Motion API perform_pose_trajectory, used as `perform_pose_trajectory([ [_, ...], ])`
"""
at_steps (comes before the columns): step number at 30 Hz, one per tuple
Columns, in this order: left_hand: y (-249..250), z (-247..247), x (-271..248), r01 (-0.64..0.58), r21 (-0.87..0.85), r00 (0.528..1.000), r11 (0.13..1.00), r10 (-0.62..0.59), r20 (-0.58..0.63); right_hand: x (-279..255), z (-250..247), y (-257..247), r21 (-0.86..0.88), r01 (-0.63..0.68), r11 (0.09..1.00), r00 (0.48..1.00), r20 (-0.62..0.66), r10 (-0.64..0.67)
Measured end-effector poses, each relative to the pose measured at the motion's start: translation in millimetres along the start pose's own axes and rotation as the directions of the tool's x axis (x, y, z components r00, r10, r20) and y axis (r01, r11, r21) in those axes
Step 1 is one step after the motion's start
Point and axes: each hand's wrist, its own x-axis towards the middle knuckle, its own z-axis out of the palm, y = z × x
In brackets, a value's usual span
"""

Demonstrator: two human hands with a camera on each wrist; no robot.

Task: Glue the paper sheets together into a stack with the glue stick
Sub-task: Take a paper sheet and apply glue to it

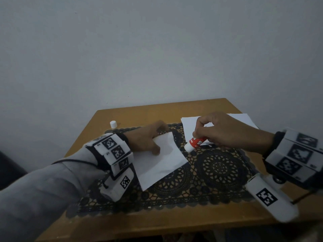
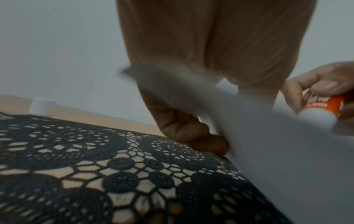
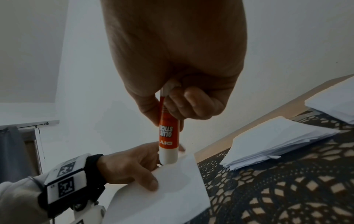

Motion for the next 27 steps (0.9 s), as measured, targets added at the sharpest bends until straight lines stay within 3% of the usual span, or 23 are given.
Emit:
perform_pose_trajectory([
  [5, -6, -12, -14, -0.12, -0.011, 0.991, 0.993, 0.119, -0.061, 8, 3, 3, -0.06, 0.001, 0.998, 1.0, -0.025, -0.002],
  [9, -15, -3, -19, 0.047, -0.101, 0.984, 0.994, -0.064, -0.165, 18, 10, 6, -0.147, 0.012, 0.989, 0.999, -0.041, -0.018],
  [15, -30, 10, -24, 0.134, 0.253, 0.991, 0.958, -0.132, -0.025, 33, 21, 3, -0.215, 0.061, 0.975, 0.997, -0.027, -0.068],
  [27, -26, 17, -23, 0.139, 0.35, 0.987, 0.927, -0.16, 0.033, 64, 68, -15, -0.294, 0.082, 0.952, 0.996, 0.064, -0.066],
])
